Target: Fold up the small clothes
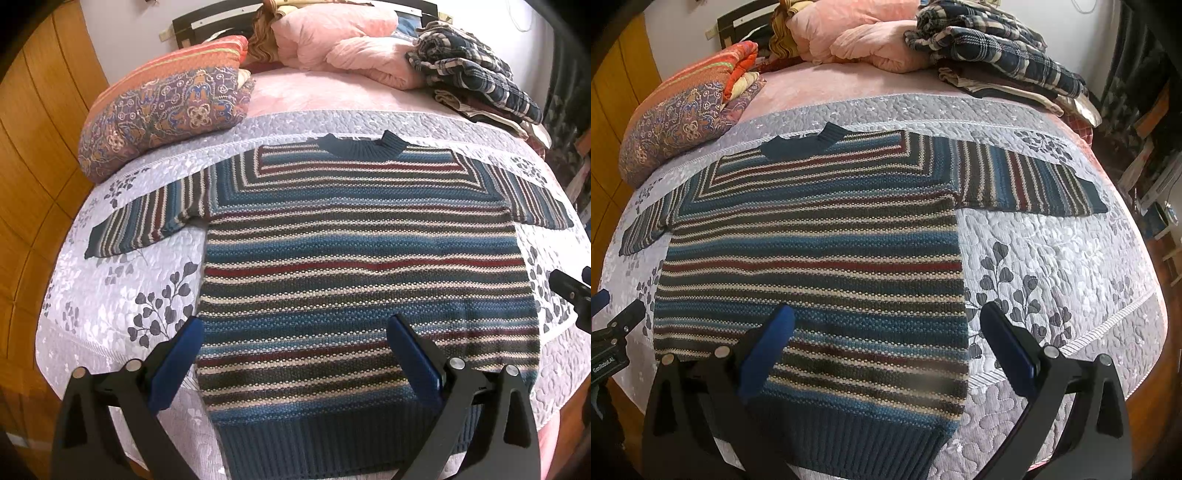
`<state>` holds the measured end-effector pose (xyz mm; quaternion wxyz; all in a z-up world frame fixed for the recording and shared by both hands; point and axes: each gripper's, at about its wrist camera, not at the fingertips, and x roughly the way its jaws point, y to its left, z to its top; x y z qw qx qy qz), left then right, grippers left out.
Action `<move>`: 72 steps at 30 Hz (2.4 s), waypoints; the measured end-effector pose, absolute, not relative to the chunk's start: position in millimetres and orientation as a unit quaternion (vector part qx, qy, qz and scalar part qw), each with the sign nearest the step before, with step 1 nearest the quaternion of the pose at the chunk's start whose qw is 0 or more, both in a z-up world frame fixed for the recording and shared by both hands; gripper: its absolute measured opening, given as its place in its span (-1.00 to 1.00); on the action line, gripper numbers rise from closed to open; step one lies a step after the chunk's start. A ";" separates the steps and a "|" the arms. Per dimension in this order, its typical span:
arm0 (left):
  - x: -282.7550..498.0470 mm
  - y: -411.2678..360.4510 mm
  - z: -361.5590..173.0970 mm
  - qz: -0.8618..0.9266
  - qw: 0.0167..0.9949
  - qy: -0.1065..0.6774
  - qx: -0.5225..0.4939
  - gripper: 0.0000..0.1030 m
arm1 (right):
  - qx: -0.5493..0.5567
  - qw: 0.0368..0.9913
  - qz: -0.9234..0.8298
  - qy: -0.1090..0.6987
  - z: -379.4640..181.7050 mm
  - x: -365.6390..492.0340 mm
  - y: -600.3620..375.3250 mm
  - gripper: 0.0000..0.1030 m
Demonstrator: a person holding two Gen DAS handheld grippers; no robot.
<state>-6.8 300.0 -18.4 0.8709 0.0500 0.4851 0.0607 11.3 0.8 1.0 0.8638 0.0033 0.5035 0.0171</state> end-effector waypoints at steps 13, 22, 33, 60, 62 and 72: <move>-7.5 301.2 -17.9 0.062 0.872 0.484 0.046 0.92 | 0.003 0.868 0.017 0.497 2.4 11.3 -0.4 0.94; -8.0 301.5 -16.6 0.064 0.872 0.483 0.046 0.92 | 0.001 0.870 0.016 0.493 3.1 9.5 0.2 0.94; -8.8 301.5 -15.0 0.066 0.873 0.481 0.048 0.92 | 0.000 0.870 0.017 0.494 3.7 9.6 0.6 0.94; 12.5 286.0 -25.3 0.045 0.870 0.489 0.050 0.92 | 0.082 0.868 0.033 0.489 -1.4 26.2 -59.7 0.94; 26.0 278.8 -28.6 0.043 0.867 0.495 0.046 0.92 | 0.106 0.861 0.019 0.498 -4.4 39.6 -95.9 0.94; 113.9 214.1 -31.3 0.031 0.876 0.481 0.027 0.92 | 0.172 0.821 -0.110 0.533 -31.5 137.3 -323.4 0.94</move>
